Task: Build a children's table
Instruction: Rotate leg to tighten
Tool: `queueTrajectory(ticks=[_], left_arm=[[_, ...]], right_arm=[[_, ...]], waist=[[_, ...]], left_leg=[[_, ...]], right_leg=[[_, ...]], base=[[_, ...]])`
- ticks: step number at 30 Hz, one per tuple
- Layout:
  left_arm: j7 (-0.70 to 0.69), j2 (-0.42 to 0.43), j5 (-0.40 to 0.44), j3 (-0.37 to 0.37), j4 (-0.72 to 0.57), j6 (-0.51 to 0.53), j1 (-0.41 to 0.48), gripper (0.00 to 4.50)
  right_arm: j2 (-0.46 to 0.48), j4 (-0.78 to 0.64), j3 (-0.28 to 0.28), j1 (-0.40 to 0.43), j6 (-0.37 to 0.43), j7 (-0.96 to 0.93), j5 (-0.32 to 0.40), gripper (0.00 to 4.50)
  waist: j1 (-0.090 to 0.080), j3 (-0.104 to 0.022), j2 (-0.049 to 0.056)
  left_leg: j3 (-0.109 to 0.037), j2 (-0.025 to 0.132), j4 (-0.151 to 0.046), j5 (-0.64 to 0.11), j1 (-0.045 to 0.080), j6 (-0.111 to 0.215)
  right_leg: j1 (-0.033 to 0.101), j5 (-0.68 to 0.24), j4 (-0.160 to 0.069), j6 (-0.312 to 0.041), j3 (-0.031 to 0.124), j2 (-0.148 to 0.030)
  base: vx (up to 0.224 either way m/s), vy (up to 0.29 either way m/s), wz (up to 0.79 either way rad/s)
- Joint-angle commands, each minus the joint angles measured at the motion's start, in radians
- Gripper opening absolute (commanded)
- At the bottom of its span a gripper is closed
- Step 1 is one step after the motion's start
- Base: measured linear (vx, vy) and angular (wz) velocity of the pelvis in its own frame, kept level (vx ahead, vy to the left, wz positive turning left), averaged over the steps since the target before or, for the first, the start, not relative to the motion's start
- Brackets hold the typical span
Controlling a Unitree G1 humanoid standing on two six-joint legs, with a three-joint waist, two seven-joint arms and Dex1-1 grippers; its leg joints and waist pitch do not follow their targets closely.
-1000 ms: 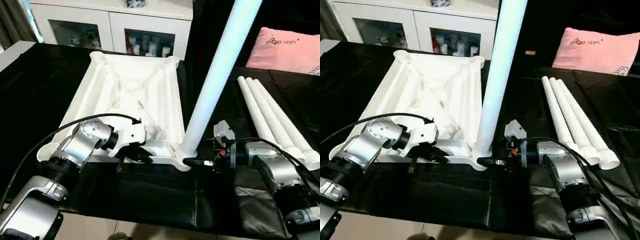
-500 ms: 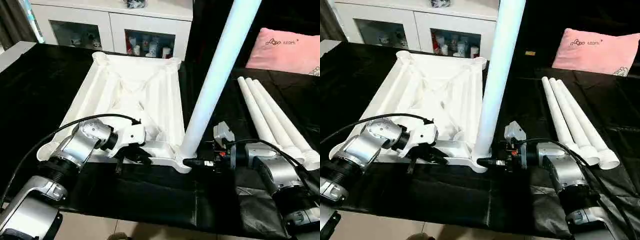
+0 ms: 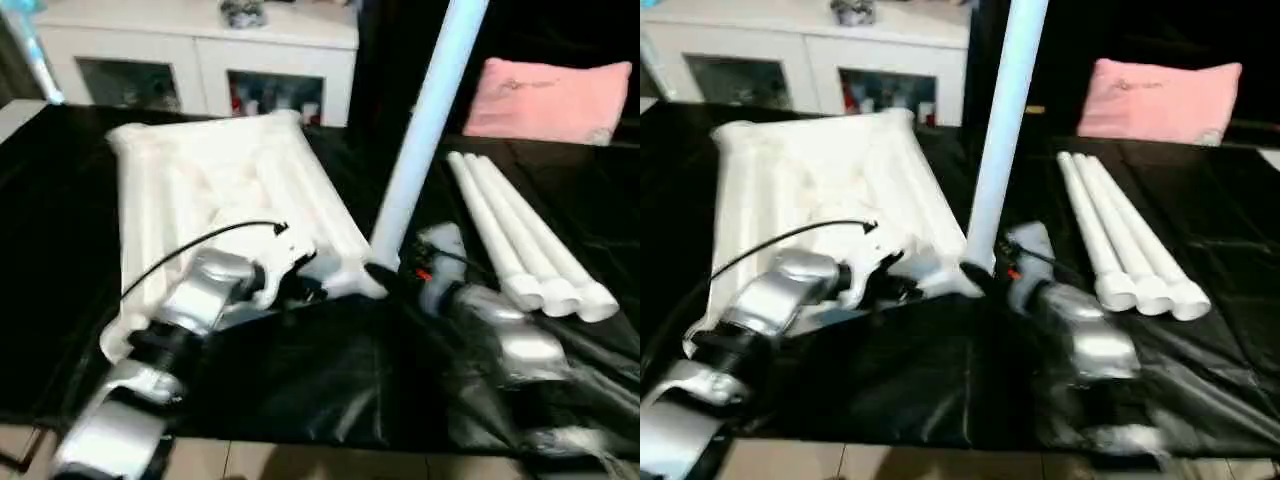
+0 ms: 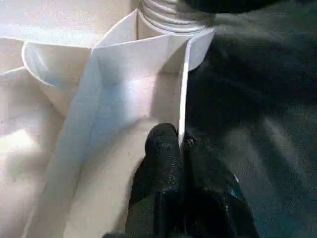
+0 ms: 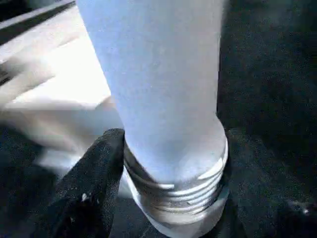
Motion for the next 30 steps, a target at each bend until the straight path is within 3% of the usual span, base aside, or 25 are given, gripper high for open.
queueTrajectory(ticks=[1, 2, 4, 6, 8, 10, 14, 17, 22, 26, 30], left_arm=[[0.060, -0.099, -0.045, 0.003, -0.047, 0.020, -0.043, 0.00], [0.081, -0.107, -0.042, 0.007, -0.051, 0.032, -0.045, 0.00], [0.143, -0.138, -0.039, 0.025, -0.072, 0.090, -0.056, 0.00], [0.160, -0.140, -0.029, 0.024, -0.080, 0.100, -0.060, 0.00], [0.168, -0.137, -0.019, 0.023, -0.085, 0.103, -0.061, 0.00], [0.170, -0.132, -0.013, 0.022, -0.085, 0.101, -0.061, 0.00], [0.169, -0.114, -0.008, 0.022, -0.093, 0.095, -0.047, 0.00], [0.153, -0.089, -0.007, 0.012, -0.110, 0.093, -0.028, 0.00], [0.133, -0.060, 0.003, 0.005, -0.103, 0.070, -0.014, 0.00], [0.104, -0.031, 0.012, -0.004, -0.090, 0.033, -0.012, 0.00], [0.042, 0.014, 0.010, -0.021, -0.094, -0.012, -0.004, 0.00]], right_arm=[[0.093, 0.068, 0.111, 0.009, 0.054, -0.028, -0.015, 2.75], [0.110, 0.084, 0.104, -0.001, 0.052, -0.057, -0.015, 2.75], [0.162, 0.152, 0.082, -0.056, 0.043, -0.156, -0.029, 2.75], [0.177, 0.166, 0.070, -0.076, 0.037, -0.164, -0.023, 2.75], [0.185, 0.162, 0.054, -0.084, 0.034, -0.171, -0.021, 3.31], [0.186, 0.160, 0.046, -0.084, 0.022, -0.180, -0.030, 3.45], [0.172, 0.153, 0.046, -0.079, -0.021, -0.184, -0.048, 3.84], [0.170, 0.125, 0.020, -0.062, -0.046, -0.156, -0.014, 4.04], [0.120, 0.037, 0.048, -0.003, -0.048, -0.087, -0.026, 4.46], [0.061, -0.042, 0.052, 0.058, -0.068, -0.006, -0.012, 4.46], [-0.046, -0.099, 0.054, 0.119, -0.092, 0.126, 0.004, 4.46]], waist=[[0.005, -0.050, 0.002], [0.005, -0.049, 0.003], [-0.003, -0.052, 0.006], [-0.002, -0.054, 0.003], [0.000, -0.059, -0.001], [0.001, -0.060, 0.000], [-0.001, -0.055, 0.002], [-0.001, -0.054, 0.007], [0.001, -0.058, 0.003], [0.000, -0.058, -0.002], [0.004, -0.060, -0.001]], left_leg=[[-0.028, 0.053, -0.077, -0.234, 0.001, -0.015], [-0.025, 0.052, -0.074, -0.227, 0.003, -0.002], [-0.026, 0.051, -0.076, -0.208, -0.004, 0.002], [-0.022, 0.051, -0.071, -0.193, -0.003, 0.015], [-0.020, 0.052, -0.070, -0.155, -0.006, 0.031], [-0.020, 0.051, -0.069, -0.120, -0.008, 0.046], [-0.019, 0.052, -0.072, -0.152, -0.005, 0.044], [-0.021, 0.054, -0.075, -0.182, -0.005, 0.033], [-0.019, 0.055, -0.074, -0.134, -0.007, 0.054], [-0.018, 0.055, -0.073, -0.125, -0.010, 0.067], [-0.018, 0.058, -0.071, -0.093, -0.010, 0.092]], right_leg=[[0.032, -0.359, -0.105, -0.170, 0.053, -0.098], [0.028, -0.329, -0.107, -0.176, 0.055, -0.098], [0.032, -0.295, -0.100, -0.187, 0.054, -0.098], [0.033, -0.256, -0.102, -0.188, 0.054, -0.097], [0.037, -0.183, -0.095, -0.194, 0.055, -0.096], [0.039, -0.109, -0.086, -0.208, 0.054, -0.094], [0.037, -0.156, -0.093, -0.207, 0.052, -0.096], [0.035, -0.201, -0.097, -0.194, 0.054, -0.097], [0.040, -0.105, -0.090, -0.201, 0.054, -0.095], [0.043, -0.096, -0.091, -0.210, 0.052, -0.096], [0.043, -0.017, -0.083, -0.227, 0.050, -0.095]], base=[[0.000, 0.000, 0.00], [0.000, 0.000, 0.00], [0.000, 0.000, 0.00], [0.000, 0.000, 0.00], [0.000, 0.000, 0.00], [0.000, 0.000, 0.00], [0.000, 0.000, 0.00], [0.000, 0.000, 0.00], [0.000, 0.000, 0.00], [0.000, 0.000, 0.00], [0.000, 0.000, 0.00]])
